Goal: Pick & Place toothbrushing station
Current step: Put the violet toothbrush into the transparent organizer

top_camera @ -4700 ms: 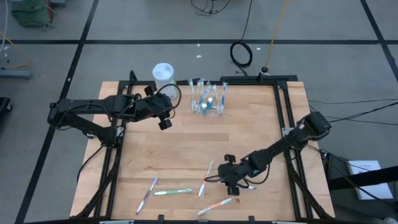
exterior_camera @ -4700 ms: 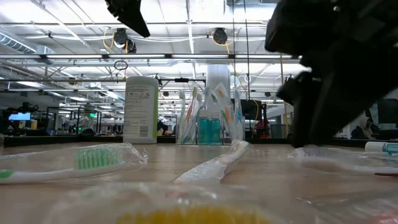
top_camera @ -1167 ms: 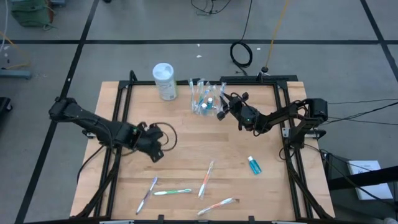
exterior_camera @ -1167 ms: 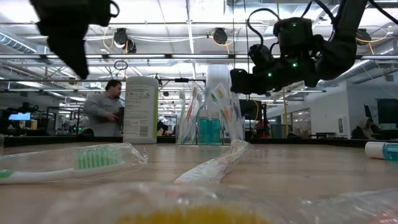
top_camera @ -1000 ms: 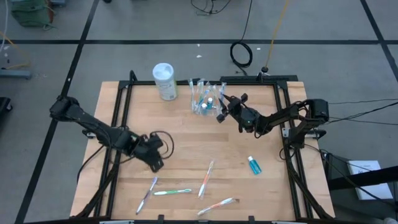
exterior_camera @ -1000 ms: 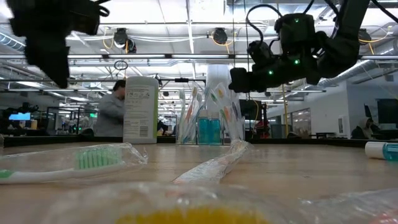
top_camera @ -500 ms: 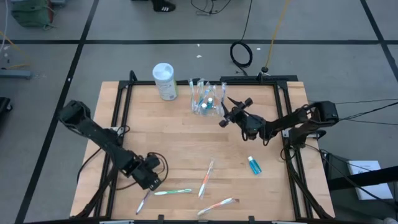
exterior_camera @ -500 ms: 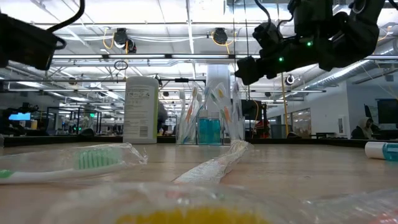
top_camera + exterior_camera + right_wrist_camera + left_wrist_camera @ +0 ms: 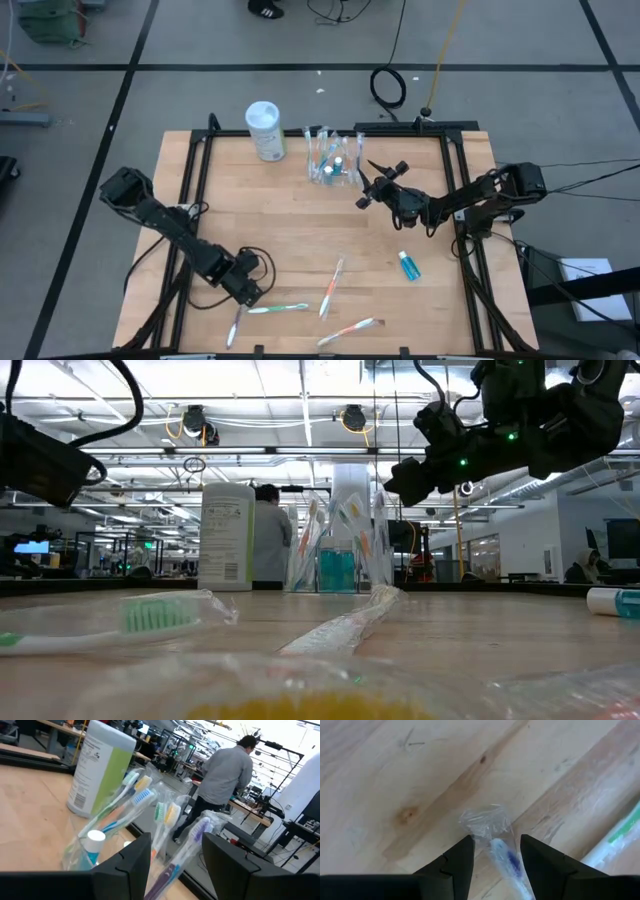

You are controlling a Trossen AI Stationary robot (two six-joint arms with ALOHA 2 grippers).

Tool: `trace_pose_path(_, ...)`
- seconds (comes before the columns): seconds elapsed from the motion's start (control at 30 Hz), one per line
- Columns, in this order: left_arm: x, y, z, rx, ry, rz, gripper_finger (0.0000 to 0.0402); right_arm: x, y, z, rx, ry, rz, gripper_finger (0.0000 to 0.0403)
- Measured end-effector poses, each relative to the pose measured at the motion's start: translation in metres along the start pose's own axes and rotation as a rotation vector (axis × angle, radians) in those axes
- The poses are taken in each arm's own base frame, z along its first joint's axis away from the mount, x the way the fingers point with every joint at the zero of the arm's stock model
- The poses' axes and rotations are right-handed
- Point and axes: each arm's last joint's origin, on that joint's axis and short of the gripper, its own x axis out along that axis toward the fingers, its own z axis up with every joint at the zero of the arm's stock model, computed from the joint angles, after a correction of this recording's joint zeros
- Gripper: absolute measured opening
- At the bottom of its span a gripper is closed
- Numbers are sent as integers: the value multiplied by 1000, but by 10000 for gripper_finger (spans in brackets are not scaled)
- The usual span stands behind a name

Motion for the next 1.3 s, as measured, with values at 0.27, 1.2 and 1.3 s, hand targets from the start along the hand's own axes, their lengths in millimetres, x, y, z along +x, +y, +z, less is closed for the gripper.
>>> trace_pose_path(0.27, 1, 2, 3, -5, 5, 14, 109, 0, 0, 0, -1, 0, 0, 171)
trace_pose_path(1.2, -60, -45, 71, 404, -527, -6, 32, -37, 33, 7, -77, -90, 357, 171)
trace_pose_path(1.3, -69, -49, 86, 446, -568, 0, 35, -47, 42, 3, -129, -99, 517, 171)
